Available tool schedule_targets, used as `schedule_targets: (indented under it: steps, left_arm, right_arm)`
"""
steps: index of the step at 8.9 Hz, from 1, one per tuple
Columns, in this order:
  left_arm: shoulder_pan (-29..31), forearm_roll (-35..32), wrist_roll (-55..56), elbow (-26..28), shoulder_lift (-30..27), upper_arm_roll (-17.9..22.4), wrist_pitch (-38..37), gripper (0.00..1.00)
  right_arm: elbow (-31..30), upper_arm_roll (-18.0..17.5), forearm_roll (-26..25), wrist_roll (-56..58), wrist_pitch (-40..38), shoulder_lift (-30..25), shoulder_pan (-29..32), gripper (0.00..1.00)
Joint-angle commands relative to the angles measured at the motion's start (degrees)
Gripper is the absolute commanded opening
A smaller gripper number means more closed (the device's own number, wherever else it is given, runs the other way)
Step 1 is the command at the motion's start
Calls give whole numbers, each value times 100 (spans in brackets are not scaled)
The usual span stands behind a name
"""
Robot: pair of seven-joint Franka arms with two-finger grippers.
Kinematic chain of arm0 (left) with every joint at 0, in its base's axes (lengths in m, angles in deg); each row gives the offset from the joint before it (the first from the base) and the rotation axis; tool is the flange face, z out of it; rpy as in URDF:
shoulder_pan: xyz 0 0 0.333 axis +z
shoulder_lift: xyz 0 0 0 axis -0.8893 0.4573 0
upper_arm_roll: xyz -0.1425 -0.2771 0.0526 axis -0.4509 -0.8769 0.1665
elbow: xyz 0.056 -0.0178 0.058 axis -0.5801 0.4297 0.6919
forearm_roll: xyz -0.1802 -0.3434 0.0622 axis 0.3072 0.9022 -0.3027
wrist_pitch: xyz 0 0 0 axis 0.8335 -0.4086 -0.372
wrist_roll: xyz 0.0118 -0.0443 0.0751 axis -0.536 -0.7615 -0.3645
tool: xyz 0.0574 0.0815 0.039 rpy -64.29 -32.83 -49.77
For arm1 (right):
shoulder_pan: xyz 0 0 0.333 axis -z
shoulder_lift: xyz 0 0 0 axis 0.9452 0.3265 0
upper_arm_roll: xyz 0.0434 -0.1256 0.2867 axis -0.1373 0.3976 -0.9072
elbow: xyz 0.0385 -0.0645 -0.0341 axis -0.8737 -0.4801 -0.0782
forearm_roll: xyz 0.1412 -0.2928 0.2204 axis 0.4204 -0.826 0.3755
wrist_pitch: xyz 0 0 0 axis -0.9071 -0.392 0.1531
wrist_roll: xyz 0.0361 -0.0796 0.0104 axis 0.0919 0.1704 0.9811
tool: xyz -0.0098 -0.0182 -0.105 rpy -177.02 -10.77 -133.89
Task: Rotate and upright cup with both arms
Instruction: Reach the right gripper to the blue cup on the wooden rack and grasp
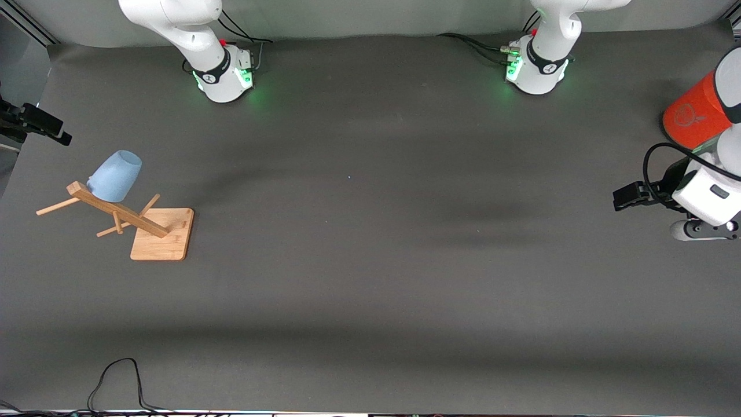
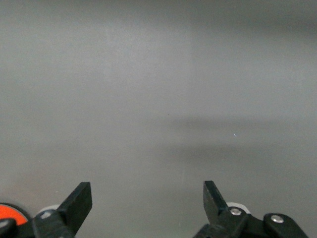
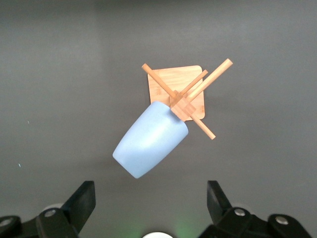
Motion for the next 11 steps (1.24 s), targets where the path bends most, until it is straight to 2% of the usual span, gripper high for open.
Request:
schedule_targets:
  steps: [1,4,6,7,9,11]
  left_arm:
    - [-15,39,-54,56,-31,15,-103,100]
    - [11,39,-54,127,-13,15,-103,100]
    - [29,39,-54,241,-39,24,-146,100]
    - [29,39,-54,267,-30,24,-147,100]
    - [12,39,-54,320,-30,24,-146,100]
    - [11,39,-54,329,-13,24,-138,100]
  right_arm:
    - [-158,4,49,-941,232,18,-52,100]
    - [-132,39,312,-2645,399,264,-26,100]
    - [-149,74,348,-2994,417,431,-26,100]
    - [-314,74,348,-2994,504,484,-26,100]
    - [-1078,118,366,-3003,1284,274,-26,100]
    - [-1431,162,593,-3099,1733,274,-26,100]
